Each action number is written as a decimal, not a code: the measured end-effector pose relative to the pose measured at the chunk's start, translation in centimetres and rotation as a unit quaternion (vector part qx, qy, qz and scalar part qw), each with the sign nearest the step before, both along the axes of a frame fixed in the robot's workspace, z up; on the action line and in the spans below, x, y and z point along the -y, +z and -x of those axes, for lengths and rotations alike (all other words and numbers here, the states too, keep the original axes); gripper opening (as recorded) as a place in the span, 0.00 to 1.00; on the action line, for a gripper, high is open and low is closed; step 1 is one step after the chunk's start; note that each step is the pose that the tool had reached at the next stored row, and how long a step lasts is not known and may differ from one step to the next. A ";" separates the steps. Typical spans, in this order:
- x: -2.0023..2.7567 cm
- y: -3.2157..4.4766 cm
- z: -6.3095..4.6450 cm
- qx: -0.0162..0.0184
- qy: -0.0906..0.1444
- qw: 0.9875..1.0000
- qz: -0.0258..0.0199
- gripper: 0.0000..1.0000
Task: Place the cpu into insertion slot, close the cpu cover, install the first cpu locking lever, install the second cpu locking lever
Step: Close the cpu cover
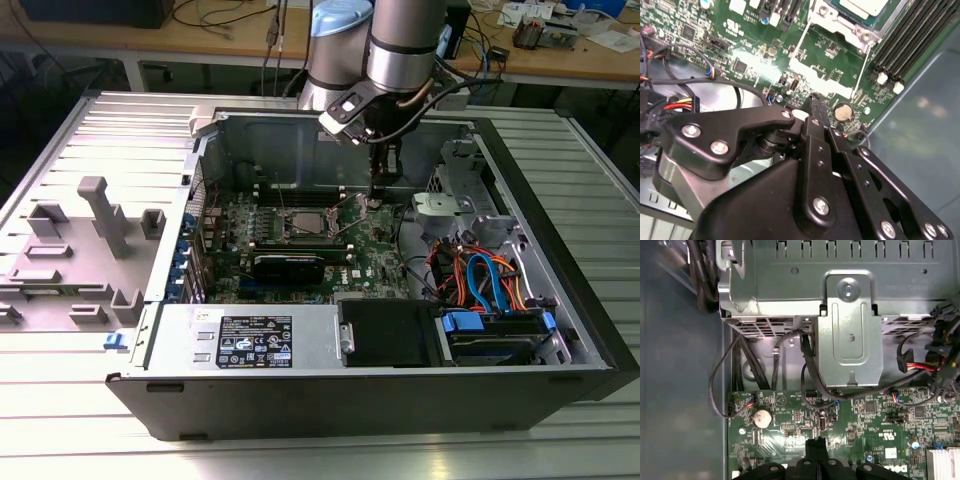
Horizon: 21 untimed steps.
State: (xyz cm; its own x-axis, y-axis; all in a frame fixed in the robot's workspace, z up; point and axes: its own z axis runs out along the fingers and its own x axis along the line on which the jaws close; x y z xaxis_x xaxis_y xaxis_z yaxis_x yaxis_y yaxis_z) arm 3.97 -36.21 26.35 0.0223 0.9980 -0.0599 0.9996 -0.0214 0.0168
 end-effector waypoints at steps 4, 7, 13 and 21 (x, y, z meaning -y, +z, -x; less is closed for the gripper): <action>-0.06 -0.51 -0.2 -0.002 0.006 1.000 0.001 0.11; -0.06 -0.86 -0.3 -0.002 0.037 0.999 0.002 0.11; -0.06 -1.79 -0.3 -0.003 0.040 0.999 0.001 0.11; -0.06 -2.28 0.6 -0.004 0.041 0.999 0.001 0.11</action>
State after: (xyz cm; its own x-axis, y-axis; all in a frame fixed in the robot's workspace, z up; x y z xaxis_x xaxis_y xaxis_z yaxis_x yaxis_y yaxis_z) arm 3.33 -36.15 24.08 -0.0590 0.9963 -0.0627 0.9982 0.0597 0.0093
